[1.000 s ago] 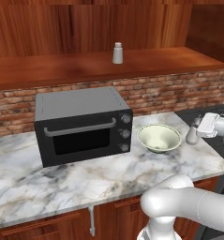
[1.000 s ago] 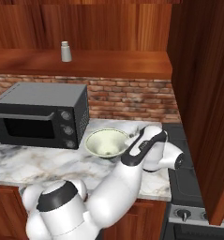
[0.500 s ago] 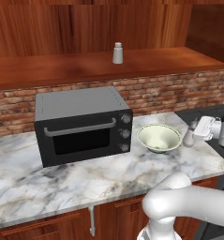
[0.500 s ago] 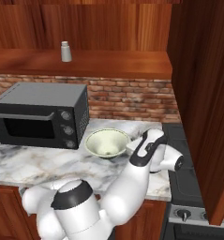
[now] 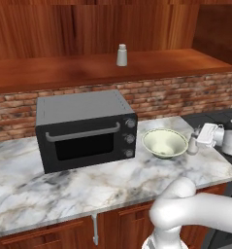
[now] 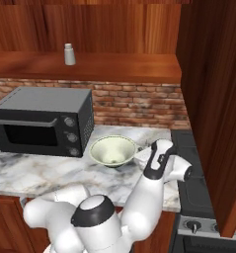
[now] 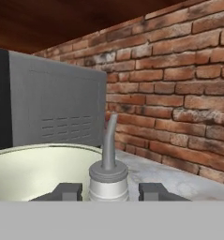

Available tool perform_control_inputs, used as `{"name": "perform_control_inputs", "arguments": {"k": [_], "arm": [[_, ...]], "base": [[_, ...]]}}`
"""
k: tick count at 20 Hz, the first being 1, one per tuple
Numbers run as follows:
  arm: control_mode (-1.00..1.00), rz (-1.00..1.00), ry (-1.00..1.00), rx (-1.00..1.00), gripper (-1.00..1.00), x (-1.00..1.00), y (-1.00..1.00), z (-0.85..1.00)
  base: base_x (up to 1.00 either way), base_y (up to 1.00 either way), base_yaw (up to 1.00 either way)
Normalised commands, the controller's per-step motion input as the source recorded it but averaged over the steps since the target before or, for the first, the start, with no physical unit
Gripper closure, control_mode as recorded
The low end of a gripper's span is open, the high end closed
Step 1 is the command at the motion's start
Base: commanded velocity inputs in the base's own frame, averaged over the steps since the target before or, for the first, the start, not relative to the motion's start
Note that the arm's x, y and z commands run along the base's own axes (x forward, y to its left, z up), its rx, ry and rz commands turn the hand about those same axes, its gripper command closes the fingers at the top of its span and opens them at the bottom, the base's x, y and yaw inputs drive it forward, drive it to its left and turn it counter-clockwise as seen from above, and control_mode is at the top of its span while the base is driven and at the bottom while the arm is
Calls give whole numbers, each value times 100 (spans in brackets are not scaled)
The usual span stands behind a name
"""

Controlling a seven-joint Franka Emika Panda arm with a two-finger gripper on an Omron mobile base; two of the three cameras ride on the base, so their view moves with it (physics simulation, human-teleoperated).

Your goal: Retrieve the bottle and the shaker from the cabinet and place them next to the mixing bowl on the counter. Then add garlic from the fridge to the mixing bowl.

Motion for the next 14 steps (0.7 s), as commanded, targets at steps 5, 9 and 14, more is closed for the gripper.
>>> {"name": "perform_control_inputs", "arguments": {"k": [5,9,14], "arm": [[-100,1,0,0,100,21,-8,-3],[-100,1,0,0,100,19,-13,0],[-100,2,0,0,100,4,-14,0]], "base": [[0,0,0],[0,0,0],[0,0,0]]}}
